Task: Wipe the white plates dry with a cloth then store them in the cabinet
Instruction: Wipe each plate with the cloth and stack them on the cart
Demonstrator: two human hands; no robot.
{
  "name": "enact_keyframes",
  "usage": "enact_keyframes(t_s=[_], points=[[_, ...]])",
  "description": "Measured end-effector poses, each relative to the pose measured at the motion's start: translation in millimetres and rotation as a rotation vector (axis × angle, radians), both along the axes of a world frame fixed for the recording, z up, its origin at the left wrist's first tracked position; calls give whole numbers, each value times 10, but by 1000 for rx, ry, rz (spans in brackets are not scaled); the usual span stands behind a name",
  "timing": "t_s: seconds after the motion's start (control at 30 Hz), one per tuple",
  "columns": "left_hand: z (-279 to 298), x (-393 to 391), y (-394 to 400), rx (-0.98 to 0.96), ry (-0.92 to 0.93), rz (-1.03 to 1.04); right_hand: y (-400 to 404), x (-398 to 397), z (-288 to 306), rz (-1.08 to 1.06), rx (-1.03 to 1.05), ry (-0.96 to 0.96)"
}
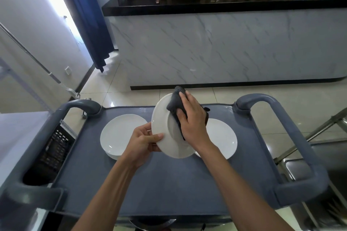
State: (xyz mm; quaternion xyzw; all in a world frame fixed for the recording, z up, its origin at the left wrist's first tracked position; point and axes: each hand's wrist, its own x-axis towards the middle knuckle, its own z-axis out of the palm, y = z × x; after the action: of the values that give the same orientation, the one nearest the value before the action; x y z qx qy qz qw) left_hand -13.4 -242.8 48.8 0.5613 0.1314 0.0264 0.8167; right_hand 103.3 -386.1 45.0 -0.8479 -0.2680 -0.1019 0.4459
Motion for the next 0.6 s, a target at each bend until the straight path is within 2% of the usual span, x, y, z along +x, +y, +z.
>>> enact_keyframes(t_s=[0.6], points=[[18,42,-65,62,10,25,214,-273,-85,120,-114,-58]])
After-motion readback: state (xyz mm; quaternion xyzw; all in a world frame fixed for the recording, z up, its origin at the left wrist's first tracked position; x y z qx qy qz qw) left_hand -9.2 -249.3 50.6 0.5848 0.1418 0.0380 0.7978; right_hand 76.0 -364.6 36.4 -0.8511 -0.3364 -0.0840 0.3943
